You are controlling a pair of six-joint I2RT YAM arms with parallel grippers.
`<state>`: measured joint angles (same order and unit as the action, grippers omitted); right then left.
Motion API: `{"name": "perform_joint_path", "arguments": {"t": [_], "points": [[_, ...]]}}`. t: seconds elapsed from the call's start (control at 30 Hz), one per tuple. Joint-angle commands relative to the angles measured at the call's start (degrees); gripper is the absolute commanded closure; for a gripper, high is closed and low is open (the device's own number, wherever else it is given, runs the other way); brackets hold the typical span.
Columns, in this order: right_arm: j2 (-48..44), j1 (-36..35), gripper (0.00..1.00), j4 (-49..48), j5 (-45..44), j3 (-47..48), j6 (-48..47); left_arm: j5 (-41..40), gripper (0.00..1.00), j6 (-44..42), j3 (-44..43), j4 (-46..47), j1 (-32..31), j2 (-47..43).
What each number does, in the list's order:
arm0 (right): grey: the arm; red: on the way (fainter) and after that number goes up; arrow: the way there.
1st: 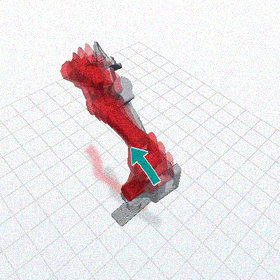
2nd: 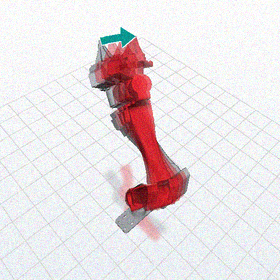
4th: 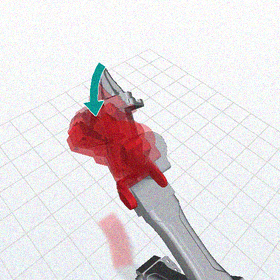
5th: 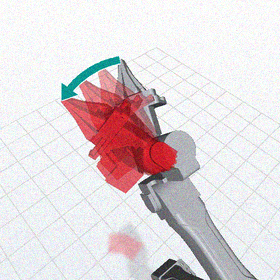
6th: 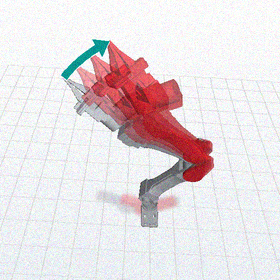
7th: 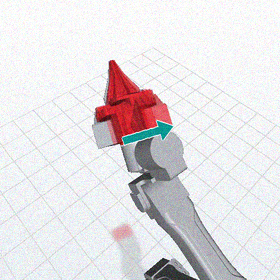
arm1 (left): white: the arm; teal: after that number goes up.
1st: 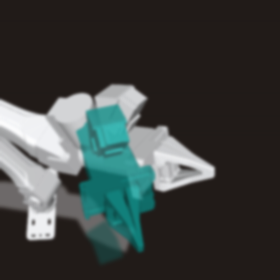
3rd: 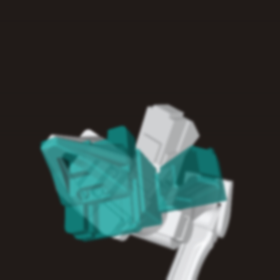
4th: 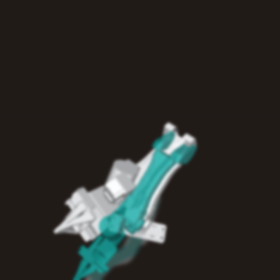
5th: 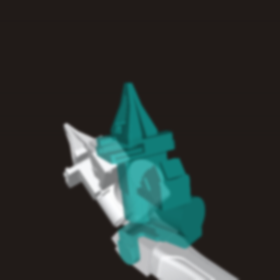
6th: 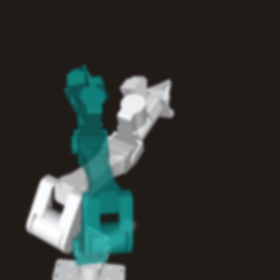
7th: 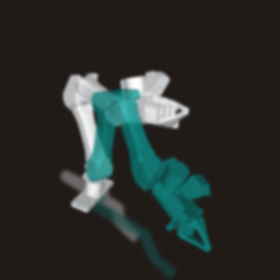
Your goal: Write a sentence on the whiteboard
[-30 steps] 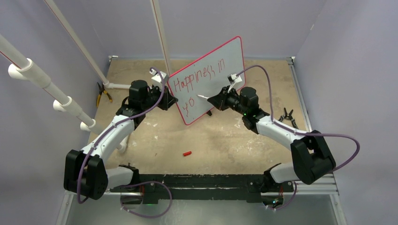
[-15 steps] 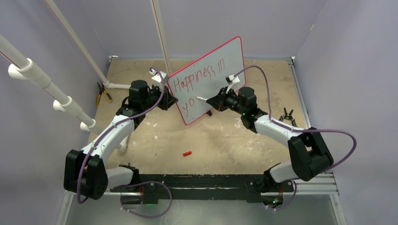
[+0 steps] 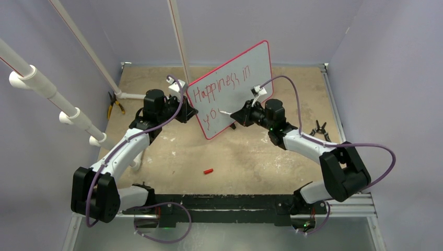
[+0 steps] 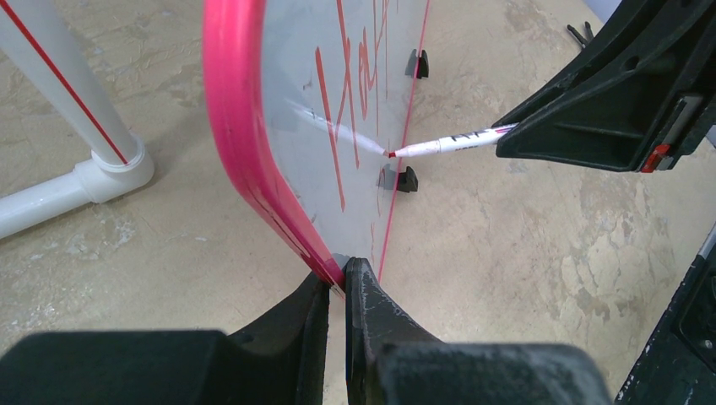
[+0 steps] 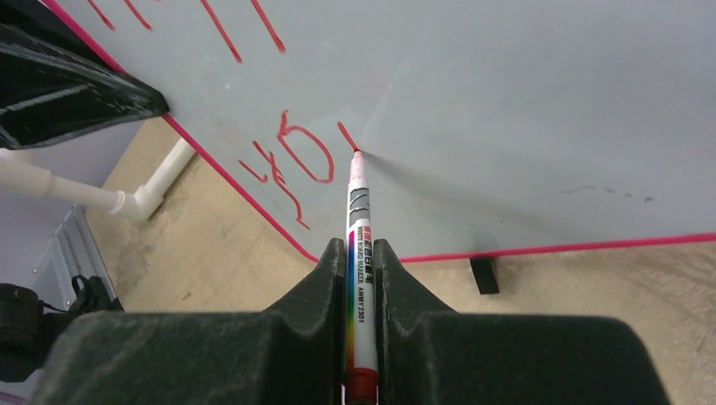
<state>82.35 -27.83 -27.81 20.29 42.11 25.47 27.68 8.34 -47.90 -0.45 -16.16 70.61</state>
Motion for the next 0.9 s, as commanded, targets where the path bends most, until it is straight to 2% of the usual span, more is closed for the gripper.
{"name": "perform_joint_path", "arguments": {"t": [0.0, 0.87], "points": [[0.3, 0.0, 1.0, -0.3, -2.0, -1.1, -0.5, 1.3, 1.0, -2.0, -0.5, -1.3, -1.1, 0.8], [-2.0, 0.0, 1.0, 4.7, -9.1, 5.9, -2.3, 1.2, 1.0, -2.1, -0.5, -1.3, -1.2, 0.8]]}}
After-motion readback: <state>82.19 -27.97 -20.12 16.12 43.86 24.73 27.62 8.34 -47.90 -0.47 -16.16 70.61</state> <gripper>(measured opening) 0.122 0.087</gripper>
